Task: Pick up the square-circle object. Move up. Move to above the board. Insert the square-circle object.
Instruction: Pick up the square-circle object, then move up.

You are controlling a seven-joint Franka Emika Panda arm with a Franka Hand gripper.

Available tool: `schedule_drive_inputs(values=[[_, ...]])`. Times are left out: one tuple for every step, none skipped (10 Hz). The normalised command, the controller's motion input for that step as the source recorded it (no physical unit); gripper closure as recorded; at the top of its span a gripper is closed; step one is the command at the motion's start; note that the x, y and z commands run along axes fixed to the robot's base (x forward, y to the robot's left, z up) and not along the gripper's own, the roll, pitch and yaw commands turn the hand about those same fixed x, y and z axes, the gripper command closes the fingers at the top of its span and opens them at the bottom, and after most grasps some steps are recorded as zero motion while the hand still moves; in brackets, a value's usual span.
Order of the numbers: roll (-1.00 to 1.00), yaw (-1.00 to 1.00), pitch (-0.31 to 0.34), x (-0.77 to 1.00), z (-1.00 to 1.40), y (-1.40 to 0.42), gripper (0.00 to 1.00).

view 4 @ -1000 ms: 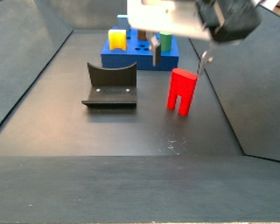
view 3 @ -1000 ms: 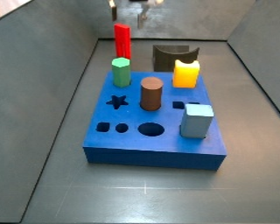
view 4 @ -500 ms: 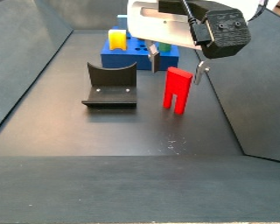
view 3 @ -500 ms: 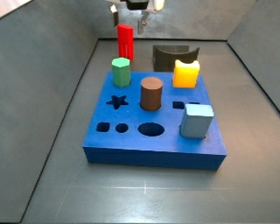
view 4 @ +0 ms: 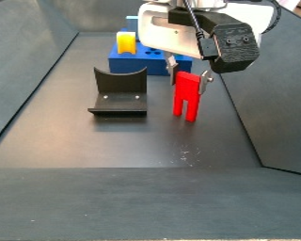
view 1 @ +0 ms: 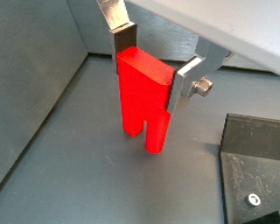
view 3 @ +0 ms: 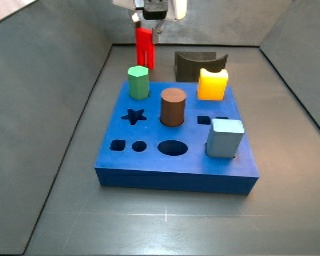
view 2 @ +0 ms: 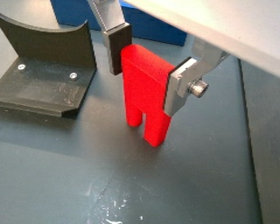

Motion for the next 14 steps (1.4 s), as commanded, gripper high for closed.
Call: schedule_drive_inputs(values=[[0.03,0.0,0.0,0.0,0.0,0.0,1.0],[0.0,0.0,0.0,0.0,0.0,0.0,1.0],[0.0,0.0,0.0,0.0,0.0,0.0,1.0],[0.0,0.0,0.0,0.0,0.0,0.0,1.0],[0.0,0.0,0.0,0.0,0.0,0.0,1.0],[0.0,0.0,0.0,0.0,0.0,0.0,1.0],[0.0,0.0,0.0,0.0,0.0,0.0,1.0],[0.0,0.0,0.0,0.0,0.0,0.0,1.0],[0.0,0.0,0.0,0.0,0.0,0.0,1.0],[0.0,0.0,0.0,0.0,0.0,0.0,1.0],[0.0,0.0,0.0,0.0,0.0,0.0,1.0],[0.0,0.0,0.0,0.0,0.0,0.0,1.0],[0.0,0.0,0.0,0.0,0.83,0.0,1.0],[-0.01,0.01,0.002,0.02,0.82,-0.06,1.0]])
